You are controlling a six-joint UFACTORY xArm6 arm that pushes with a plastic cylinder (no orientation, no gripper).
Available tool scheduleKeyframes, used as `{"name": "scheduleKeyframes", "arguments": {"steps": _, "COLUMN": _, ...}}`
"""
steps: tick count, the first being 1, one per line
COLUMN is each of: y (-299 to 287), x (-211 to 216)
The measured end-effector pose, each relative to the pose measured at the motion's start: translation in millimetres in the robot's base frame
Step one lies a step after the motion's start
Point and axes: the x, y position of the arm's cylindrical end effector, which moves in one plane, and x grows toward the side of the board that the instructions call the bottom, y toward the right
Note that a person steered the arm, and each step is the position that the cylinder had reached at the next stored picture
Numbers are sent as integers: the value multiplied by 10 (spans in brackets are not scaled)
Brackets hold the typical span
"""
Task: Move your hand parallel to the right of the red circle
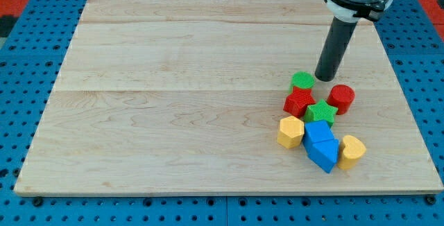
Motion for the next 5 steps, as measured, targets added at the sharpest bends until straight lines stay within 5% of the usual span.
{"name": "scheduleKeyframes", "arguments": {"steps": 5, "y": 542, "x": -27}}
